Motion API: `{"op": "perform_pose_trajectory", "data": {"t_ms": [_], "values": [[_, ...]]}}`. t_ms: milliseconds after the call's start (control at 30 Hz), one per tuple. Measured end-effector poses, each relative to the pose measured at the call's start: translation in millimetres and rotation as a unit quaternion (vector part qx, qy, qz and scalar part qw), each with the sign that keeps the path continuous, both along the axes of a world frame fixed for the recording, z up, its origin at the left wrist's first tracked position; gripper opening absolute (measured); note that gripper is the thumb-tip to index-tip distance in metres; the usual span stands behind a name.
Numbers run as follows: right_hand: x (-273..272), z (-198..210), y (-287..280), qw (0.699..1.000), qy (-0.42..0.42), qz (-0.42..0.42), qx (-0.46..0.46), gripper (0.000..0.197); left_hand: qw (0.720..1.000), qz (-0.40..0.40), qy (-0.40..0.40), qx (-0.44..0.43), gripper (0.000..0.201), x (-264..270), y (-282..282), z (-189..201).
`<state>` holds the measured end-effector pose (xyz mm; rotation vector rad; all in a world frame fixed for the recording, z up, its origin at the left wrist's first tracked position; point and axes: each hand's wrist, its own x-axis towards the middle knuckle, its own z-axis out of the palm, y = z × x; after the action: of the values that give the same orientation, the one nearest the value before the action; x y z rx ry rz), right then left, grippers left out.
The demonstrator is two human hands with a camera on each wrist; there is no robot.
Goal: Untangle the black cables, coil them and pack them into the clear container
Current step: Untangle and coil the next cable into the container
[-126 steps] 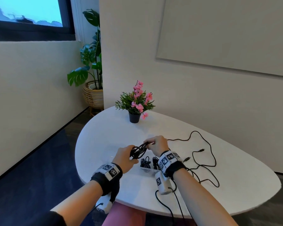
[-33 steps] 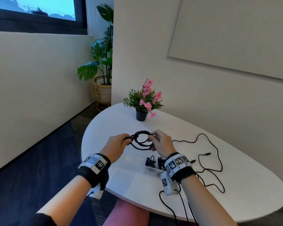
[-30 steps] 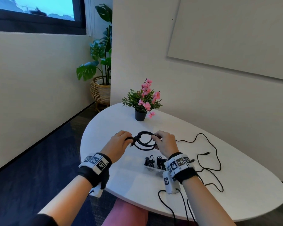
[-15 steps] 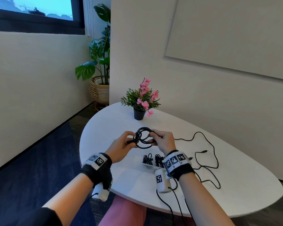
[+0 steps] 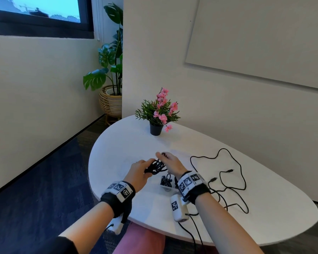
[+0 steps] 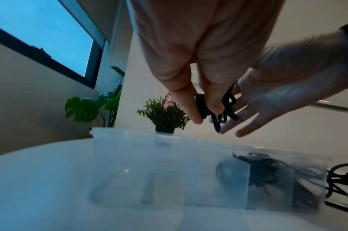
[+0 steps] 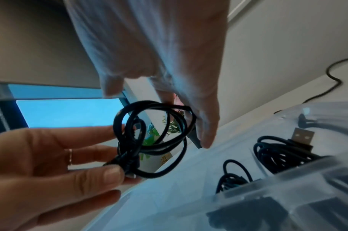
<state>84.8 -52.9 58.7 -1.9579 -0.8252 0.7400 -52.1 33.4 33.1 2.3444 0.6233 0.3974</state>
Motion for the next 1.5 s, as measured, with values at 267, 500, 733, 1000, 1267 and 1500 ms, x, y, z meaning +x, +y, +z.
{"op": "perform_pose_trajectory", "data": {"t_ms": [267, 500, 733, 1000, 1267, 1500], "values": [[4.6, -20.5, 9.6, 0.997, -0.079, -0.011, 0.000, 0.045, 0.995, 0.068, 0.069, -0.001, 0.045, 4.7, 3.4, -8.4], [4.0, -30.6, 5.3, 0.990, -0.139, 0.016, -0.033, 0.045, 0.987, 0.062, 0.145, -0.021, 0.032, 16.1, 10.5, -4.1], [-3.4, -37.7, 9.6, 0.962, -0.182, 0.098, -0.180, 0.054, 0.983, 0.044, 0.177, 0.012, 0.018, 19.9, 8.6, -12.9], [0.2, -15.8, 2.6, 0.957, -0.174, 0.111, -0.204, 0.055, 0.980, 0.013, 0.188, 0.060, 0.026, 20.9, 15.4, -17.2], [-8.4, -21.7, 9.4, 0.987, -0.110, -0.003, -0.116, 0.043, 0.987, 0.004, 0.153, 0.041, 0.038, 19.7, 18.5, -9.0], [-4.5, -31.0, 10.9, 0.994, -0.014, -0.038, -0.099, 0.036, 0.994, 0.069, 0.064, -0.046, 0.026, 31.9, 23.6, -4.5]]}}
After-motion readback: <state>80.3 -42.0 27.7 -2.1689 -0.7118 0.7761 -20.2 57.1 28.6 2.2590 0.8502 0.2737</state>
